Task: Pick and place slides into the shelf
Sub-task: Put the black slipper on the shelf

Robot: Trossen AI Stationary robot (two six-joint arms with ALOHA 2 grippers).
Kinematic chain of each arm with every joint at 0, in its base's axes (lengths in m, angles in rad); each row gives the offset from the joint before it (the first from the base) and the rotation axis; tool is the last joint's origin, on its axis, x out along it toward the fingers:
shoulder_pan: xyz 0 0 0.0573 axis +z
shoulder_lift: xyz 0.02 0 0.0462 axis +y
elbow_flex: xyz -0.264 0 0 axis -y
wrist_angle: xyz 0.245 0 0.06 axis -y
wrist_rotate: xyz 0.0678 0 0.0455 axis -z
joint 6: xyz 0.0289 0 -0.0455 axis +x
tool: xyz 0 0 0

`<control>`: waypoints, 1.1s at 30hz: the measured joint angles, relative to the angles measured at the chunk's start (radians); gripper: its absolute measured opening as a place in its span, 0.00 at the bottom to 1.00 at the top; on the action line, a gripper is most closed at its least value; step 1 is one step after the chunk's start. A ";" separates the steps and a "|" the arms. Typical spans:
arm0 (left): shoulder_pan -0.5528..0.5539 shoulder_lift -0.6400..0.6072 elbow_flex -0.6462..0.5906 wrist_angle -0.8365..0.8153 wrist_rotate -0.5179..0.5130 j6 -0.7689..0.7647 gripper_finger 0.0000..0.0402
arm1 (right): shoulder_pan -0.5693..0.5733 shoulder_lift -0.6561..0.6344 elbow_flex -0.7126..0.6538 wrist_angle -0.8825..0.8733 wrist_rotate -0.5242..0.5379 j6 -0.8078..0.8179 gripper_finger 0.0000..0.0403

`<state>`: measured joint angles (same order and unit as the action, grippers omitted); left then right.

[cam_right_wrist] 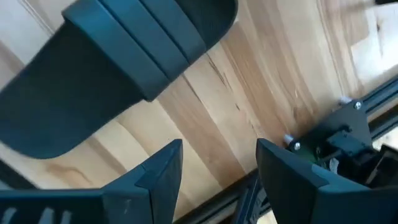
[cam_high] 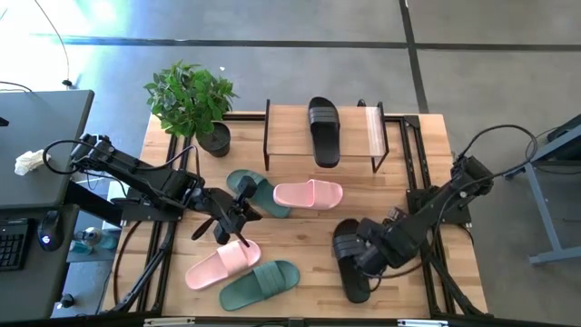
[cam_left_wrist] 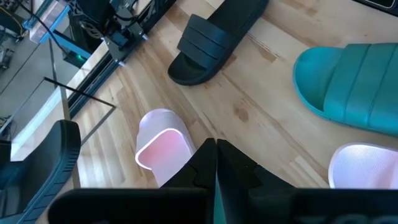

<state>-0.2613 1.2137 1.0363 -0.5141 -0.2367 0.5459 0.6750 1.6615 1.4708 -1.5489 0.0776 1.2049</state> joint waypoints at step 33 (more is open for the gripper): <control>0.000 0.000 0.000 -0.003 0.008 -0.045 0.01 | 0.092 0.016 -0.410 0.476 0.289 -0.087 0.48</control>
<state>-0.2615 1.2137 1.0363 -0.5167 -0.2287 0.5007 0.7673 1.6771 1.0611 -1.0725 0.3662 1.1175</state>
